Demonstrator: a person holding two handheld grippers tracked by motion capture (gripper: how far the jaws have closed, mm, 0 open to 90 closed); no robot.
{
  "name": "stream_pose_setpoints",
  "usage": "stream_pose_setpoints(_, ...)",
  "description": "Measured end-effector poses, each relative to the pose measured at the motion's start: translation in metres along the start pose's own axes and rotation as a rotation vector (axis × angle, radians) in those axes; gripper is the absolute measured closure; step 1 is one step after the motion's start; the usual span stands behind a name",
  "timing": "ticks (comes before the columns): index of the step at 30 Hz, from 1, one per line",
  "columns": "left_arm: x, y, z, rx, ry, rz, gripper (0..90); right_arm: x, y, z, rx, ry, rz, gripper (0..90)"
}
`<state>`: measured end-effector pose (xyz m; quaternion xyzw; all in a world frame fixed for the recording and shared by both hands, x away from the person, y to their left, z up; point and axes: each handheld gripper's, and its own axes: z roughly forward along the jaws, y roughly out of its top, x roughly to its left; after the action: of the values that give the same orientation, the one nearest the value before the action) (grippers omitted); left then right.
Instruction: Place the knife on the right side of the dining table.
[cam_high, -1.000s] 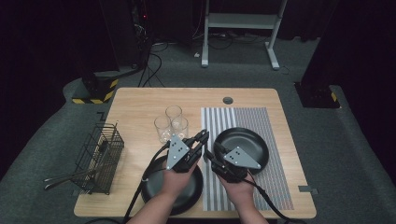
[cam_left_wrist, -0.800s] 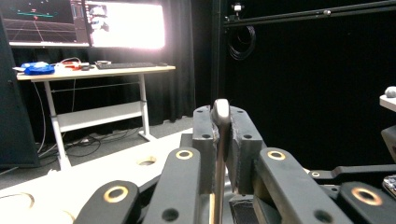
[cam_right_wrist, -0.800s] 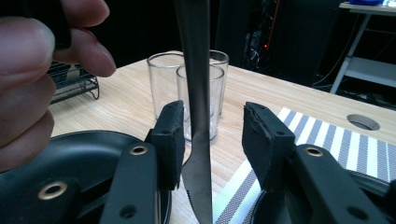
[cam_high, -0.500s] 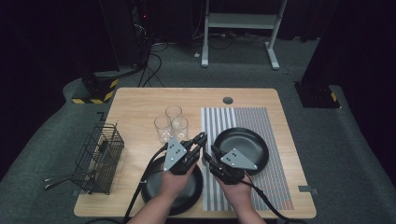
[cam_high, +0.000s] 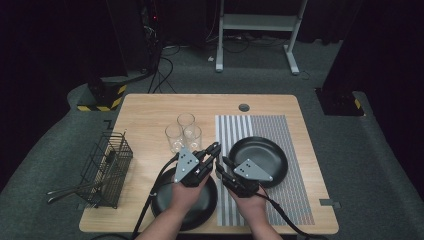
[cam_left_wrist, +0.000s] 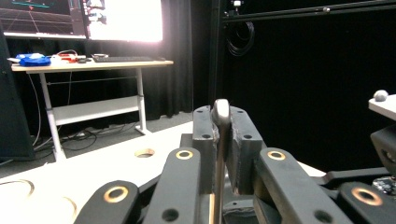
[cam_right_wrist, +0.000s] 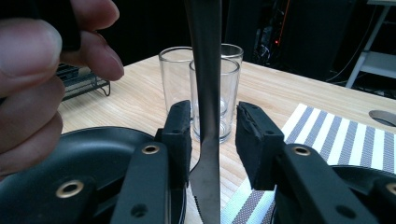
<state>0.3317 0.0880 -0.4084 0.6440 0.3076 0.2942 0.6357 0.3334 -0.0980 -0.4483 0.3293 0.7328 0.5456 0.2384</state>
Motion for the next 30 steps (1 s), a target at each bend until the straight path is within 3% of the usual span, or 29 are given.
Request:
stream_pose_setpoints(19,-0.001,0.002,0.001,0.015,-0.013,0.01,82.3,-0.002,-0.002,0.014,-0.002,0.022,0.006,78.3)
stream_pose_setpoints(24,0.003,-0.003,-0.002,0.02,-0.029,0.002,72.5,-0.002,-0.002,0.014,-0.006,0.02,0.006,78.4)
stream_pose_setpoints(30,0.007,-0.014,-0.003,0.049,-0.034,-0.014,69.4,-0.003,-0.002,0.016,-0.009,0.022,0.008,78.4)
